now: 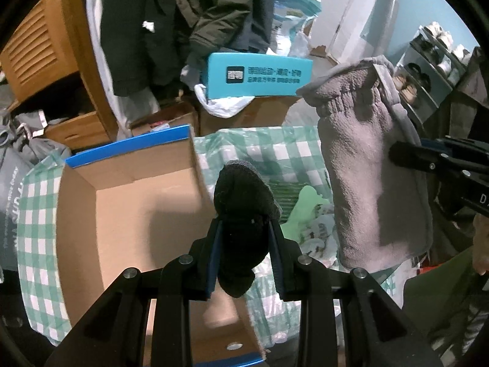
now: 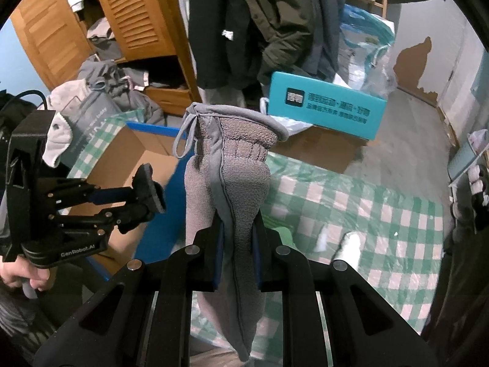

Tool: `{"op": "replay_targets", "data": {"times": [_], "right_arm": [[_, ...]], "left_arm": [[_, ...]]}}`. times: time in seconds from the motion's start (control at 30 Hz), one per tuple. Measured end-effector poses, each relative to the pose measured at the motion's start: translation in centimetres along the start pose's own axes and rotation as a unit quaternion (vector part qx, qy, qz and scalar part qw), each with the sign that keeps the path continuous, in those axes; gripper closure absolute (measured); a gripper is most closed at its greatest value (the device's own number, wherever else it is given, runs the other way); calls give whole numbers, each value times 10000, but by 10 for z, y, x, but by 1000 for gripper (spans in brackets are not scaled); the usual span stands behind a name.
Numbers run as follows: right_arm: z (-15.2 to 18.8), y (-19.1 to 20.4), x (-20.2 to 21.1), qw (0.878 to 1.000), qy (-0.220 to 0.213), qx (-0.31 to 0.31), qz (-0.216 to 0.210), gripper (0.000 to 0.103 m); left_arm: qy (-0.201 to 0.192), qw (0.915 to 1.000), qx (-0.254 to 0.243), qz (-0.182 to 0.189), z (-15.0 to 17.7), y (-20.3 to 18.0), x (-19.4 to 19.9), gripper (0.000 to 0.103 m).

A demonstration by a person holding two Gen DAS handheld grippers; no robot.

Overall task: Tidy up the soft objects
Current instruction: 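Carry the grey fleece bag with the right gripper over the cardboard box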

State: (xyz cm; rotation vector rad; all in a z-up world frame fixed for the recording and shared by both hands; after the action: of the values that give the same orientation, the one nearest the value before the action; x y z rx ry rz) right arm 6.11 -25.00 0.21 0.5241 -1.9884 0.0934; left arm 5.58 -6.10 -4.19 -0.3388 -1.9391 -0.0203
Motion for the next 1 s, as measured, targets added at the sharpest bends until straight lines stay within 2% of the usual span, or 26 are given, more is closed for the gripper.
{"op": "replay_targets", "data": {"times": [0.47,1.0], "right_arm": [[-33,52,-2,9990,-48,301,-327,88],[-63,121,-26,9957,129,567,-721,88]], "left_arm": [[-219,9993,226,-176,9,45,26,73],[-227,9973,632,-302,38,101,34,73]]}}
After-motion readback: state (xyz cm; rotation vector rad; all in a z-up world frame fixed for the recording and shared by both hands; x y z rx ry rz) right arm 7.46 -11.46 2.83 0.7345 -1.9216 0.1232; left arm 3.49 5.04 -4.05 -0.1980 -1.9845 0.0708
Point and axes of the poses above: each gripper's, at about its wrist camera, not at the fingertips, and x roughly against the way its jaws point, y to its left, z to its underside, the point moved 1 cm from there along -x, roughly the way its jaws point, and after that the axes turned 5 degrees about y, right-handed, at the moved point
